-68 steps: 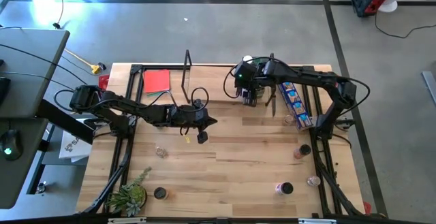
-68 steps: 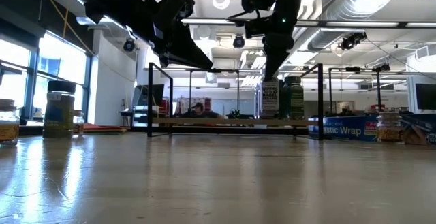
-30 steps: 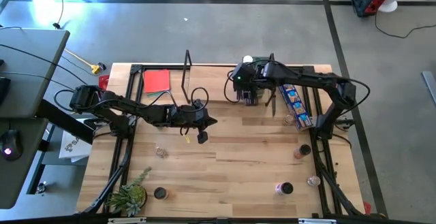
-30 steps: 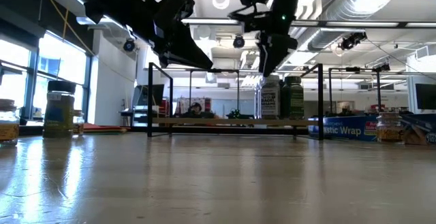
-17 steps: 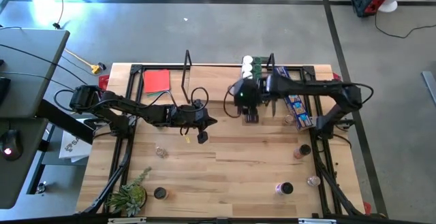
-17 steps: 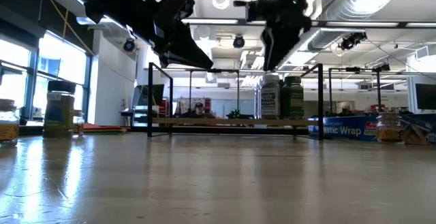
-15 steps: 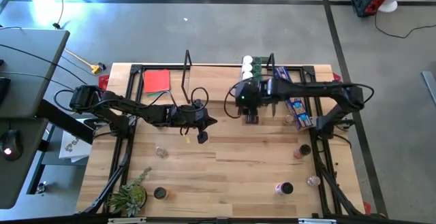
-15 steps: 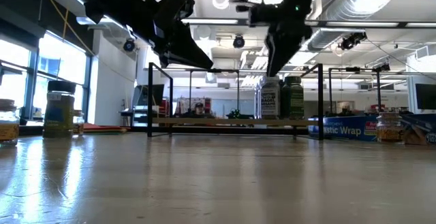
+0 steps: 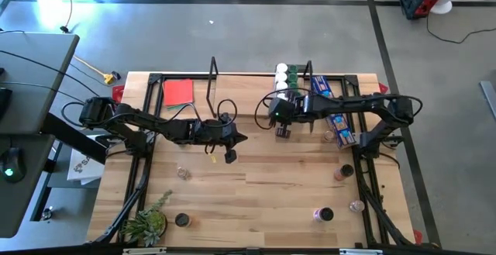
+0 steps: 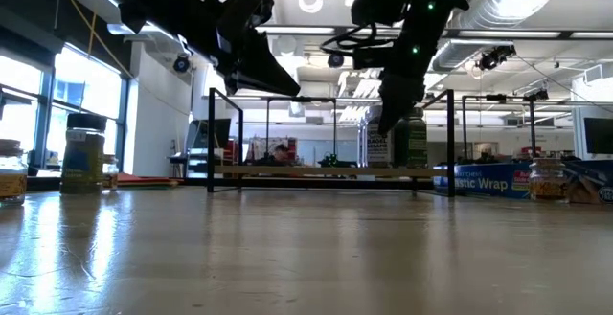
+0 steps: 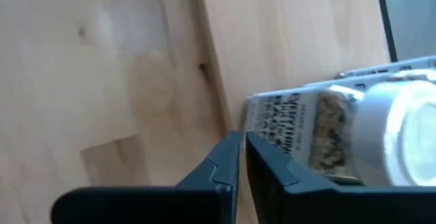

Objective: Shelf spices
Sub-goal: Put the white seasoning bottle on the shelf aligned with the other white seasoning bottles, then adjust the green seasoning bottle on the shelf

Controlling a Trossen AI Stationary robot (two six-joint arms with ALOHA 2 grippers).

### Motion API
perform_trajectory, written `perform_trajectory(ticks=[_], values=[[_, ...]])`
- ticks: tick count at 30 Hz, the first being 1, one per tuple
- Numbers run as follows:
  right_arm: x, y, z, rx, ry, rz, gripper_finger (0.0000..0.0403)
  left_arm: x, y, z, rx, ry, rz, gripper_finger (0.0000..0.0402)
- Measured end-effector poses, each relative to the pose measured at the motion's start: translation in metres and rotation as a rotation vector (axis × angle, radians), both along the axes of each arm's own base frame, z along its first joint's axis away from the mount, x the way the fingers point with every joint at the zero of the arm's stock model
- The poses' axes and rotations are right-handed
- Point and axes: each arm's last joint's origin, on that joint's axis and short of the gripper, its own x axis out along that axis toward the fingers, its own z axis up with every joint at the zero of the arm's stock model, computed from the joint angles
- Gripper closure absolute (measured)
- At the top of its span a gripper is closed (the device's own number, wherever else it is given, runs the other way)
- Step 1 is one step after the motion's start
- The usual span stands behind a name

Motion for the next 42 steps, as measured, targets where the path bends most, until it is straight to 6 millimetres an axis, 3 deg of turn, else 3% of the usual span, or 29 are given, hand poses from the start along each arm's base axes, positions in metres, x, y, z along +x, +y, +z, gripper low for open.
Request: perform_trajectory(ticks=[6, 26, 28, 31, 36, 39, 42], values=[[-0.003, -0.008, 0.000, -0.033, 0.016, -0.033, 0.0386, 0.000, 0.000, 0.000, -0.001, -0.005, 0.000, 0.0401], [-0.008, -0.009, 0.000, -0.119, 0.091, -0.051, 0.0386, 0.000, 0.000, 0.000, -0.001, -0.004, 0.000, 0.0402], [-0.009, -0.005, 0.010, -0.112, 0.108, -0.013, 0.0386, 0.000, 0.000, 0.000, -0.001, -0.003, 0.000, 0.0402], [-0.011, 0.004, 0.043, -0.122, 0.089, 0.028, 0.0386, 0.000, 0.000, 0.000, -0.001, -0.003, 0.000, 0.0402], [-0.030, 0.006, 0.083, -0.033, 0.113, 0.061, 0.0386, 0.000, 0.000, 0.000, -0.001, -0.004, 0.000, 0.0402], [-0.037, 0.000, 0.081, 0.041, 0.106, 0.038, 0.0386, 0.001, 0.000, 0.001, -0.001, -0.014, 0.000, 0.0402], [-0.039, -0.003, 0.060, 0.060, 0.156, 0.024, 0.0386, 0.001, 0.000, 0.002, -0.001, -0.020, 0.000, 0.0402]])
